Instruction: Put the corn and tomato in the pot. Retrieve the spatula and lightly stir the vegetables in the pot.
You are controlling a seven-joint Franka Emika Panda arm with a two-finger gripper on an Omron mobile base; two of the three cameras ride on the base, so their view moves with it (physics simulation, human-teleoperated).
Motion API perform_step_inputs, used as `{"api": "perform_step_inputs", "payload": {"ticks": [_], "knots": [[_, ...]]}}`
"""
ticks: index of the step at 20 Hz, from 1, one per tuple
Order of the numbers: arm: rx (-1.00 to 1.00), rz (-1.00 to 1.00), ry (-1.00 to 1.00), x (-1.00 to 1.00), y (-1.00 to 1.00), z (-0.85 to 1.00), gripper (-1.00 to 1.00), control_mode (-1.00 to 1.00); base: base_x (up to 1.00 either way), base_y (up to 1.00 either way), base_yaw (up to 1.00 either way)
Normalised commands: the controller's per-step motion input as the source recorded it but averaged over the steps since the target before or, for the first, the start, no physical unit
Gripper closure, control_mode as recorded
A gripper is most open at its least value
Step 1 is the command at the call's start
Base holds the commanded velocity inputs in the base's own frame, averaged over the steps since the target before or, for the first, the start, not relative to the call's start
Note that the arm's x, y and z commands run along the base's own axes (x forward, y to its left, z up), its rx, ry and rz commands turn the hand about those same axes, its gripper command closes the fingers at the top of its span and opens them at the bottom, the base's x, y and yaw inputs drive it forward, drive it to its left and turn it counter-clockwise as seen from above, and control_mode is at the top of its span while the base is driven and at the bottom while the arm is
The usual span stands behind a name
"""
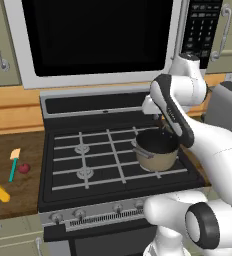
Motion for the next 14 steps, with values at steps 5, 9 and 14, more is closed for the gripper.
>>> {"api": "perform_step_inputs", "payload": {"ticks": [5, 9, 14], "knots": [[-0.08, 0.08, 0.1, -0.07, 0.63, -0.26, -1.0, -1.0, 0.0, 0.0, 0.0], [-0.24, 0.15, 0.02, -0.1, 1.0, -0.62, -1.0, -1.0, 0.0, 0.0, 0.0], [-0.17, 0.2, 0.01, -0.08, 1.0, -0.54, -1.0, -1.0, 0.0, 0.0, 0.0]]}}
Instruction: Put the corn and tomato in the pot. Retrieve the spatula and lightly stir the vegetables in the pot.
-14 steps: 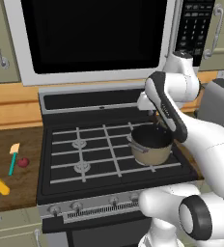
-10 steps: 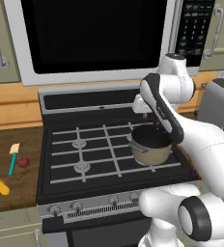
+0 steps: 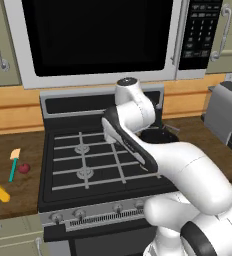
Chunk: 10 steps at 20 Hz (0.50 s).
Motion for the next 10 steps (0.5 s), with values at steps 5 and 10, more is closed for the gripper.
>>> {"api": "perform_step_inputs", "payload": {"ticks": [5, 10], "knots": [[0.0, 0.06, 0.04, 0.0, 0.02, -0.03, -1.0, -1.0, 0.0, 0.0, 0.0], [-0.04, 0.0, 0.03, 0.06, 0.82, -0.36, -1.0, -1.0, 0.0, 0.0, 0.0]]}}
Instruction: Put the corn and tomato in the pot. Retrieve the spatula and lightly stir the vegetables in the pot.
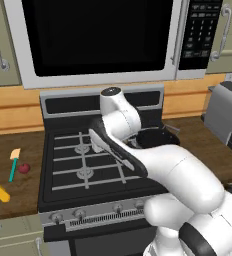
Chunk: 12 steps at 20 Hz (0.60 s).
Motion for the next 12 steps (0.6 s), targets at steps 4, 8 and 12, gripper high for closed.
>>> {"api": "perform_step_inputs", "payload": {"ticks": [4, 8, 12], "knots": [[-0.06, 0.1, 0.0, 0.0, 1.0, -0.43, -1.0, -1.0, 0.0, 0.0, 0.0], [-0.02, 0.16, 0.0, 0.0, 1.0, -0.46, -1.0, -1.0, 0.0, 0.0, 0.0], [0.0, 0.17, 0.03, 0.03, 1.0, -0.44, -1.0, -1.0, 0.0, 0.0, 0.0]]}}
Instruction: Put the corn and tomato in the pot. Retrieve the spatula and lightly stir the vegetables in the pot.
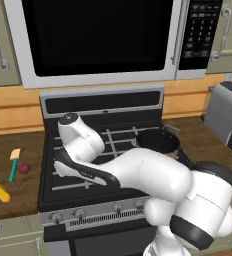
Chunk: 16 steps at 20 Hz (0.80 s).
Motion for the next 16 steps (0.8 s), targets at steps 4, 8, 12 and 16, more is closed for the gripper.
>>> {"api": "perform_step_inputs", "payload": {"ticks": [4, 8, 12, 16], "knots": [[0.0, 0.17, 0.11, 0.36, 1.0, -0.55, -1.0, -1.0, 0.0, 0.0, 0.0], [-0.01, 0.03, 0.01, 0.27, 0.74, -0.35, -1.0, -1.0, 0.0, 0.0, 0.0], [-0.02, 0.02, 0.02, 0.0, 0.17, -0.02, -1.0, -1.0, 0.0, 0.0, 0.0], [0.0, 0.02, 0.12, 0.09, 0.45, -0.06, -1.0, -1.0, 0.0, 0.0, 0.0]]}}
